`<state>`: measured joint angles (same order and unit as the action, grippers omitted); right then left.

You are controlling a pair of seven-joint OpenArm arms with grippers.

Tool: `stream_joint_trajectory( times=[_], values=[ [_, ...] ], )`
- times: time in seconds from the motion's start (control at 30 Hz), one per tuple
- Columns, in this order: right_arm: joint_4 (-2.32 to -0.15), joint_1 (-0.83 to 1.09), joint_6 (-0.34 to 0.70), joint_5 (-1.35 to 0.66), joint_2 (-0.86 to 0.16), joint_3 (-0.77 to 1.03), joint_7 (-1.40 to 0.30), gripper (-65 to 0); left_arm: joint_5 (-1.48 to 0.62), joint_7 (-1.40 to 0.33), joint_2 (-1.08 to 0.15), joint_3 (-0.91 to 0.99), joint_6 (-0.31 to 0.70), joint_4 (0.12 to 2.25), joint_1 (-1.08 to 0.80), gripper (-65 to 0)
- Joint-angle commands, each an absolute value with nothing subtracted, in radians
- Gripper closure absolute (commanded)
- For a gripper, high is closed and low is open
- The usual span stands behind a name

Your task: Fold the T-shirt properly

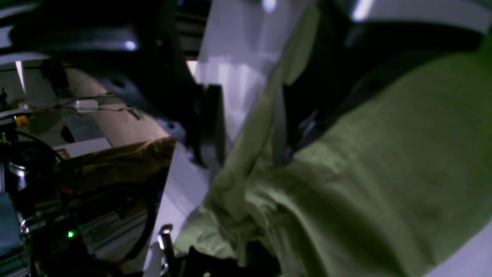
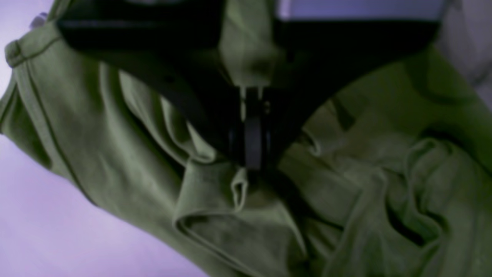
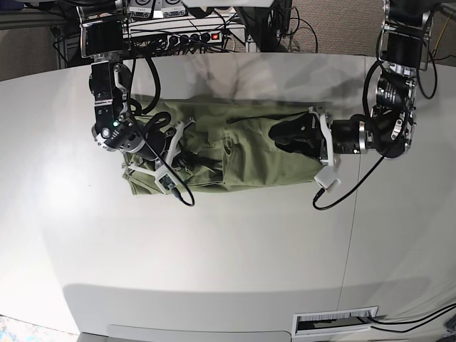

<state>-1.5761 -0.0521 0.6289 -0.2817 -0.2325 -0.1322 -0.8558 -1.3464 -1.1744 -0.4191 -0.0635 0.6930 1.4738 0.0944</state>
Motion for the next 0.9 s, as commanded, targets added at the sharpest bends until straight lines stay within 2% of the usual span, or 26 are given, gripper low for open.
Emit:
stream_joint_trajectory(
  times=[0.0, 0.07, 0.13, 0.2, 0.27, 0.3, 0.43, 0.6, 0.87],
  values=[
    [-1.596, -0.07, 0.632, -0.28, -0.239, -0.129, -0.833, 0.0, -1.375, -1.155, -0.436, -0.055, 0.698, 1.489, 0.116, -22.8],
    [-1.596, -0.069, 0.632, -0.271, -0.244, -0.125, -0.834, 0.0, -1.376, -1.156, -0.443, -0.055, 0.698, 1.49, 0.117, -22.7],
    [-1.599, -0.069, 0.632, -0.273, -0.247, -0.104, -0.851, 0.0, -1.375, -1.156, -0.451, -0.055, 0.698, 1.49, 0.117, -19.7],
    [-1.617, -0.069, 0.632, -0.302, -0.247, -0.057, -0.891, 0.0, -1.37, -1.159, -0.457, -0.055, 0.698, 1.49, 0.119, -12.4],
    [-1.649, -0.069, 0.632, -0.364, -0.247, 0.009, -0.942, 0.0, -1.34, -1.159, -0.462, -0.055, 0.698, 1.49, 0.123, -1.4],
    [-1.669, -0.069, 0.632, -0.403, -0.247, 0.046, -0.975, 0.0, -1.326, -1.158, -0.464, -0.055, 0.698, 1.49, 0.125, 0.0],
    [-1.728, -0.063, 0.635, -0.533, -0.256, 0.167, -1.097, 0.0, -1.237, -1.149, -0.465, -0.055, 0.698, 1.49, 0.136, 0.0],
    [-1.731, -0.052, 0.634, -0.594, -0.317, 0.212, -1.131, 0.0, -1.101, -1.047, -0.465, -0.055, 0.698, 1.49, 0.136, 0.0],
    [-1.731, -0.044, 0.635, -0.614, -0.338, 0.21, -1.153, -0.9, -1.159, -1.031, -0.433, -0.055, 0.698, 1.49, 0.136, 0.0]
  ],
)
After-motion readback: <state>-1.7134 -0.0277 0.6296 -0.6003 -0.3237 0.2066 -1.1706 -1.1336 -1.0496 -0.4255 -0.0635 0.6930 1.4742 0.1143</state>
